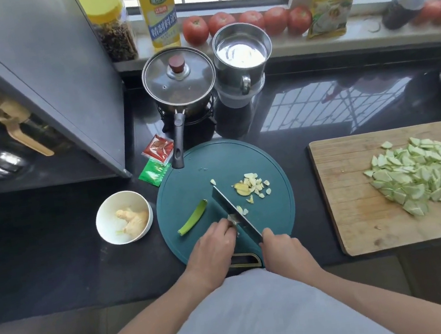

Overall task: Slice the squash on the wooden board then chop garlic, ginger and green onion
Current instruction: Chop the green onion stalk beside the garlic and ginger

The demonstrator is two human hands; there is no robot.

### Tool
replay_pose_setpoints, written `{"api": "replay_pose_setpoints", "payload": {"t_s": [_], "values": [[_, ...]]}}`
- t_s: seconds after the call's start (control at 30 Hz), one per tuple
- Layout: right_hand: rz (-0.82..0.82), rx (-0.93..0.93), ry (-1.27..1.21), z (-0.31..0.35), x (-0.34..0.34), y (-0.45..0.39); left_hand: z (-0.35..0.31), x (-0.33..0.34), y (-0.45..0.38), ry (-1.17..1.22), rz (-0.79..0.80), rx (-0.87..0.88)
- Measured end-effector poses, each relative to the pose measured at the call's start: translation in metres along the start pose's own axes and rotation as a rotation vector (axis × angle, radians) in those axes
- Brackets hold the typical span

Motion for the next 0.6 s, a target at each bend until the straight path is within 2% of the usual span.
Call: {"api": "replay_pose_setpoints", "payload": {"t_s": [0.2,0.33,0.6], "values": [[-0.112,0.013,-0.156,0.039,-0.021,-0.031,-0.005,-0.002,0.0,-0.038,0.033,0.025],[-0.139,0.004,-0.144,0.025,-0.029,-0.019,-0.003,-0.003,0.006,-0.04,-0.001,0.047],[-0.035,-0.086,-0.034,0.007,-0.017,0.007,-0.002,-0.007,0.006,0.006,-0.038,0.027]]}}
Point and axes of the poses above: each hand's wrist, its own y-axis away from the middle knuckle, its own x-axis out of the palm, z = x × y, the point moved 10 cm from there along -y, towards the middle knuckle, and after that the axes turned 5 degrees about -z, right-handed, at the moved point
